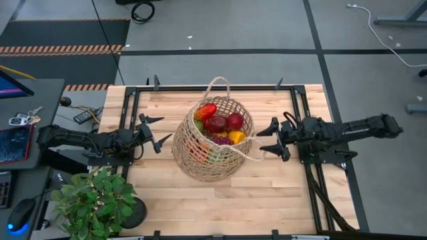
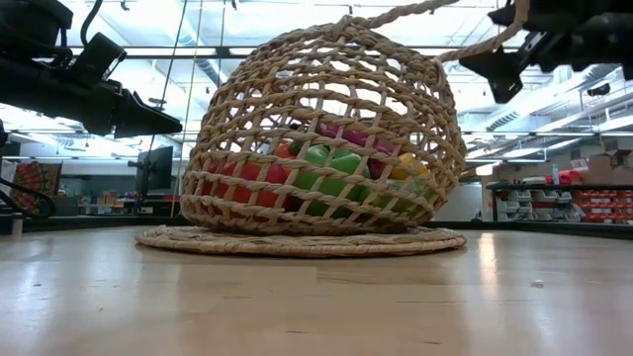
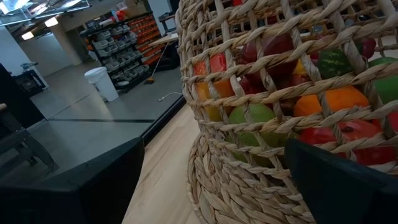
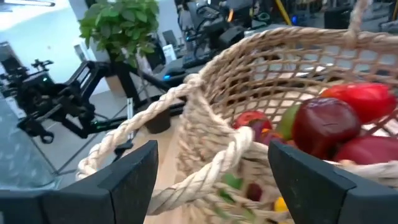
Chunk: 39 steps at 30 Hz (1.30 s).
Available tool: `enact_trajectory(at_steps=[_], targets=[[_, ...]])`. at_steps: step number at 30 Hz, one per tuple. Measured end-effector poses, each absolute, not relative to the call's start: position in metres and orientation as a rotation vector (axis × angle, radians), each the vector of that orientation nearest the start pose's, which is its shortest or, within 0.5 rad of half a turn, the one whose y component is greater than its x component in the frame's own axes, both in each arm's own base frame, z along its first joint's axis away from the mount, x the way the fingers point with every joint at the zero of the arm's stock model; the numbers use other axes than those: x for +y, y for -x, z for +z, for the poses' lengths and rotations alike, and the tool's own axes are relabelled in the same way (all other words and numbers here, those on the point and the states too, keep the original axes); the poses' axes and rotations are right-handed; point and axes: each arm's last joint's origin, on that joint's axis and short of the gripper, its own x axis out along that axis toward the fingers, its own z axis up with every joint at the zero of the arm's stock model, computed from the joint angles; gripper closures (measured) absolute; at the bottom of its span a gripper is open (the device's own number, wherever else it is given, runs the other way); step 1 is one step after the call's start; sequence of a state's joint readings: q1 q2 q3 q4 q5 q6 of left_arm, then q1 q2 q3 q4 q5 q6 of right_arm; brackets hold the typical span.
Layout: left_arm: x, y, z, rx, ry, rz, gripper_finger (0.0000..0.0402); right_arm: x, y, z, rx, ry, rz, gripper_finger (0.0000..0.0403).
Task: Build produce basket
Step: Return to Home Position
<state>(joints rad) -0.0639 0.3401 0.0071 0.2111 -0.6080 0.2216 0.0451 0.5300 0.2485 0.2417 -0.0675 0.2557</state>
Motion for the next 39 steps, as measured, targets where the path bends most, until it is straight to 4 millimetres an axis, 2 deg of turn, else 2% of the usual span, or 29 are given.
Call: enact_trajectory(at_steps=[7,18,29,39], targets=[[0.009,-0.114,0.157,0.176,-0.256,0.529,0.0008,0.000,-0.137,0.204,0.019,-0.216,0.084,0.0096],[0.009,-0.114,0.157,0.176,-0.256,0.529,0.0008,0.001,-0.122,0.176,-0.068,-0.218,0.121,0.0096],[0.009,-0.114,0.157,0.176,-0.256,0.529,0.0008,0.001,-0.117,0.180,-0.113,-0.220,0.132,0.0096],[0.009,-0.114,0.157,0.176,-0.256,0.528,0.0008,-0.001,-0.117,0.180,-0.120,-0.225,0.067,0.0096]])
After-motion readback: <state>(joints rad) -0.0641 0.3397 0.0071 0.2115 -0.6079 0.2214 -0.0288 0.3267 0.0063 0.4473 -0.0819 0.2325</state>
